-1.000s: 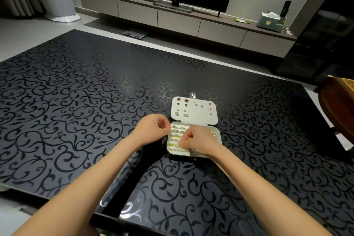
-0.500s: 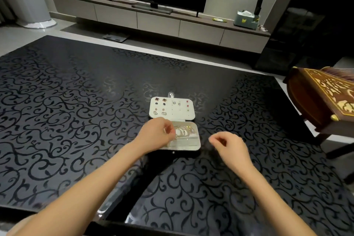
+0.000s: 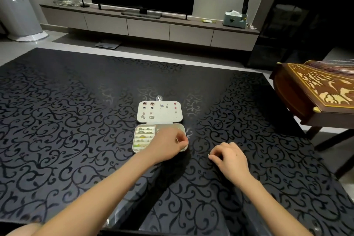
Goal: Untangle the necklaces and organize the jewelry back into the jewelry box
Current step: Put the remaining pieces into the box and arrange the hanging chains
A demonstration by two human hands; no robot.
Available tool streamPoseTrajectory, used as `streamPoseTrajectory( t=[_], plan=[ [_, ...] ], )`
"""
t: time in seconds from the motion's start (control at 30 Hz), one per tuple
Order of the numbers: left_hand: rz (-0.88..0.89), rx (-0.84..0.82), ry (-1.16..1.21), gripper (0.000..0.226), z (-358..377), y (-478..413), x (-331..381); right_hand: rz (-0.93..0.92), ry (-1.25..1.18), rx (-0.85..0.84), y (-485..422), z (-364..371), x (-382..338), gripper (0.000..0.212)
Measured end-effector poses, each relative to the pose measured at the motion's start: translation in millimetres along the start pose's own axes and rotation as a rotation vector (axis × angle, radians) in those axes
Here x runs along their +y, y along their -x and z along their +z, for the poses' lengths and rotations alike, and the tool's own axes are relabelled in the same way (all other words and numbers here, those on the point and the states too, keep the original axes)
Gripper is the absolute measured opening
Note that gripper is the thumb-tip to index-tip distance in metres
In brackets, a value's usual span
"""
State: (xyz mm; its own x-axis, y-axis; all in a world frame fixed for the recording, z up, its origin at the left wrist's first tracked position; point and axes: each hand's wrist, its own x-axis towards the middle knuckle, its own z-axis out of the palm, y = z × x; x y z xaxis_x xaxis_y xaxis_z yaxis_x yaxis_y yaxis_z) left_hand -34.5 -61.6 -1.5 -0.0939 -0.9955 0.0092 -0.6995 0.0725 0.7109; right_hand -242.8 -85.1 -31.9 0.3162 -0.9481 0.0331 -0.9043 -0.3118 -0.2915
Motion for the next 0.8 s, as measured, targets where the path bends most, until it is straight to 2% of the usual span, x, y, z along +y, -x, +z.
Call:
streamPoseTrajectory(
  t=[0.1, 0.13, 0.27, 0.33, 0.5, 0.63, 0.8],
  plan=[
    [-0.010, -0.042, 0.053, 0.016, 5, 1, 6, 0.041, -0.364, 0.016, 2, -12, -13, 0.005],
    [-0.020, -0.043, 0.072, 0.019, 6, 1, 7, 0.011, -0.407, 0.024, 1, -16, -20, 0.004],
    [-0.098, -0.021, 0.262, 0.031, 1, -2, 8, -0.168, -0.270, 0.147, -10, -24, -51, 0.007],
    [-0.161, 0.006, 0.404, 0.027, -6, -2, 6, -0.227, -0.238, 0.196, -18, -24, -62, 0.008],
    [-0.204, -0.051, 0.660, 0.033, -23, 0, -3, -0.292, -0.260, 0.182, -33, -27, -83, 0.006],
    [-0.208, -0.078, 0.694, 0.025, -34, -2, -13, -0.336, -0.265, 0.083, -47, -24, -93, 0.010],
    [-0.228, -0.052, 0.712, 0.018, -45, -9, -29, -0.245, -0.623, -0.029, -60, -25, -98, 0.008]
  ],
)
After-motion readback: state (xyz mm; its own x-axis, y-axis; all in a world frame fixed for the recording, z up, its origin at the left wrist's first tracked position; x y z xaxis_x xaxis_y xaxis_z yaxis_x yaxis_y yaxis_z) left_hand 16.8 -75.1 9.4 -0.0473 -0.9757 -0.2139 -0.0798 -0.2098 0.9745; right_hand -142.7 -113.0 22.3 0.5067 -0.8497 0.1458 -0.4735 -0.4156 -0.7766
